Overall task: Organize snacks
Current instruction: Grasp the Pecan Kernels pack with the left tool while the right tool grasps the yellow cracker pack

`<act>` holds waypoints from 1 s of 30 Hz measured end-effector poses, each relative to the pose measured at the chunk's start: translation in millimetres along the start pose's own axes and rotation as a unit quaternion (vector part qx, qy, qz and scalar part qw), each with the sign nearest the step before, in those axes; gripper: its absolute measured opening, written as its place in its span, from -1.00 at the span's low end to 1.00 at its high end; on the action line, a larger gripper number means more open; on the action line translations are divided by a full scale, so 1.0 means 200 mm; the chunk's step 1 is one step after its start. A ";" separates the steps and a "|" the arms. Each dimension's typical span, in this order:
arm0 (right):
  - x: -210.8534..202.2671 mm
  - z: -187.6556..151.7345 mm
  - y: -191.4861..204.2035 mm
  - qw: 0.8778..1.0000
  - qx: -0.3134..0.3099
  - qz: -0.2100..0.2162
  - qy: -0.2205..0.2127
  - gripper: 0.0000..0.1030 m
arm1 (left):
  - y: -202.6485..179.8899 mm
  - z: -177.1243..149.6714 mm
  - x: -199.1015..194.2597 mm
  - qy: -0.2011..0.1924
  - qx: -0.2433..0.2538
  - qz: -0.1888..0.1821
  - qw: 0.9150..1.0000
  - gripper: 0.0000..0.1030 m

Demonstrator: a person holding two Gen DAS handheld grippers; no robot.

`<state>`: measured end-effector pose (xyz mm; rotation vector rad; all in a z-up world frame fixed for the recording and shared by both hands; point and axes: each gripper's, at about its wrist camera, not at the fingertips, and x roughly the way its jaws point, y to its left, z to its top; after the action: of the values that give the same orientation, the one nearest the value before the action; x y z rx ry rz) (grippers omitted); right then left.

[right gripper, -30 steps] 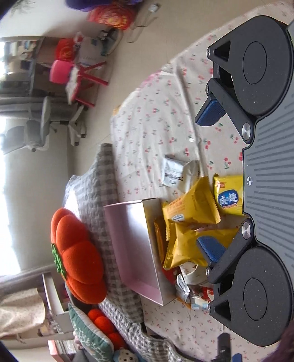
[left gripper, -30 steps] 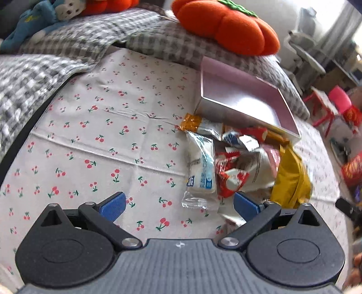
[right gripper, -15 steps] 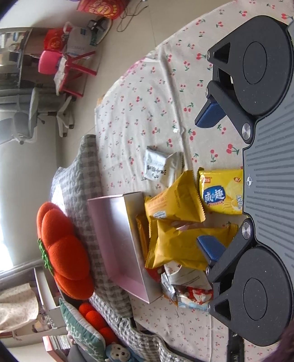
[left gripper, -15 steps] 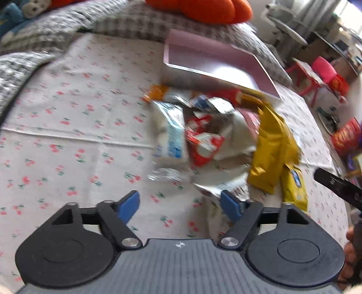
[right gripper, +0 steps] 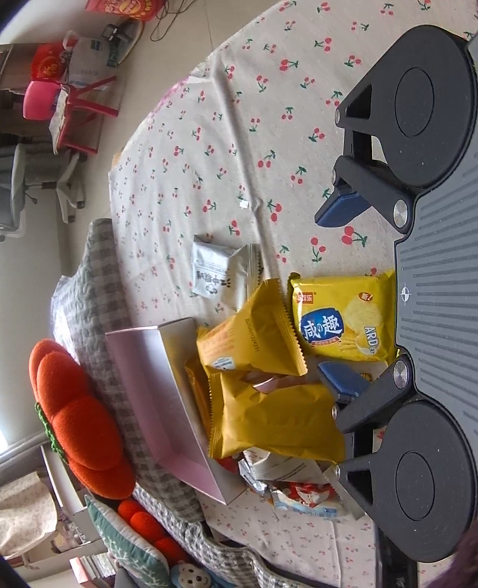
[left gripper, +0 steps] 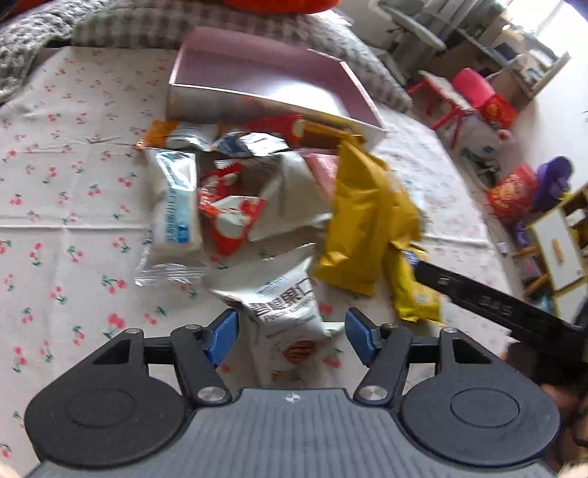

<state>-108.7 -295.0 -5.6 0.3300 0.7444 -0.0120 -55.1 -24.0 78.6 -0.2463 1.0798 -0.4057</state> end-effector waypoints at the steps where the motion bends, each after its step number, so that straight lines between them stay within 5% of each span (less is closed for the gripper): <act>1: 0.00 0.00 0.00 1.000 -0.001 0.001 0.001 0.58 | -0.01 0.00 0.00 -0.004 0.004 0.003 1.000 0.40; 3: 0.02 -0.01 0.02 1.000 -0.007 0.000 0.007 0.58 | -0.01 0.01 0.01 -0.016 0.007 0.018 1.000 0.51; 8: 0.08 -0.04 0.05 0.999 -0.026 -0.009 0.022 0.49 | -0.03 0.00 0.14 0.005 0.014 0.016 1.000 0.30; 10: 0.08 -0.06 0.07 0.999 -0.047 -0.023 0.010 0.27 | -0.06 0.00 0.14 0.001 0.038 0.035 0.999 -0.10; 11: 0.08 -0.06 0.08 0.998 -0.057 -0.029 0.007 -0.01 | -0.07 0.00 0.14 0.000 0.047 0.040 0.998 -0.31; 14: 0.05 -0.05 0.08 0.998 -0.055 -0.015 0.004 -0.02 | -0.04 -0.01 0.09 -0.003 0.040 0.021 0.999 -0.44; 30: -0.17 -0.02 0.00 1.000 -0.023 0.010 -0.014 -0.02 | 0.12 0.04 -0.17 -0.085 0.019 0.024 0.996 -0.44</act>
<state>-136.2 -297.4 14.4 0.2937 0.7127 0.0198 -57.7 12.7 99.6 -0.2170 0.9088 -0.3555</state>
